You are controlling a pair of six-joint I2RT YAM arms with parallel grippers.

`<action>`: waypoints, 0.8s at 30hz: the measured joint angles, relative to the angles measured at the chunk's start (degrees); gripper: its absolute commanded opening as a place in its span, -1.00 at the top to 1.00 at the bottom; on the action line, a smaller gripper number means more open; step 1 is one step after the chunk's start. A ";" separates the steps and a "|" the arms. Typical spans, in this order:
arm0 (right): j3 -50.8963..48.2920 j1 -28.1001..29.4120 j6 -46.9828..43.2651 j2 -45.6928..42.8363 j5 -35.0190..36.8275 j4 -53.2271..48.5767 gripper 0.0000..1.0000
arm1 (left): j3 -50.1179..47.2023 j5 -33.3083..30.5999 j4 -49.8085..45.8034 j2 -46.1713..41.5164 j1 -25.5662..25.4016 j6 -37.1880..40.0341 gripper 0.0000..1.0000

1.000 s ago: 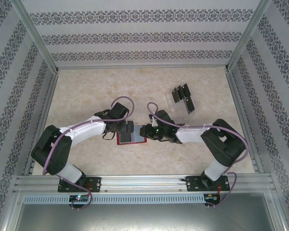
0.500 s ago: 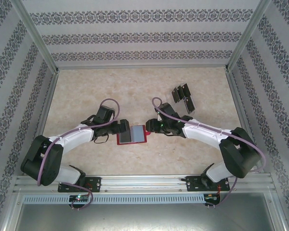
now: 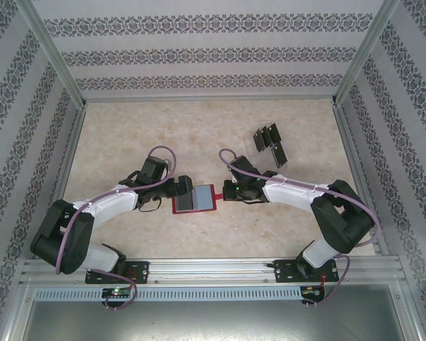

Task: Put the credit cards into the card holder
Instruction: Close the card holder at the center of the table.

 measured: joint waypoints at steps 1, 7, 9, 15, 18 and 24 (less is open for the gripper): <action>0.00 0.00 0.09 0.09 0.00 0.11 1.00 | -0.22 0.02 0.13 0.02 0.02 0.02 -1.00; 0.00 -0.02 -0.13 0.52 0.00 0.70 1.00 | -1.38 0.85 2.69 1.33 0.11 0.07 -1.00; 0.00 -0.02 -0.13 0.66 0.00 0.70 1.00 | -1.86 1.79 4.28 2.19 0.24 0.09 -1.00; 0.00 -0.02 -0.13 1.33 -0.02 1.14 1.00 | -2.21 2.82 6.38 3.72 0.46 0.13 -1.00; 0.00 -0.02 -0.13 1.60 -0.02 1.16 1.00 | -2.21 3.39 6.54 3.82 0.74 0.00 -1.00; 0.00 -0.02 -0.13 2.03 -0.04 1.16 1.00 | -2.89 5.01 8.66 2.73 0.66 -1.09 -1.00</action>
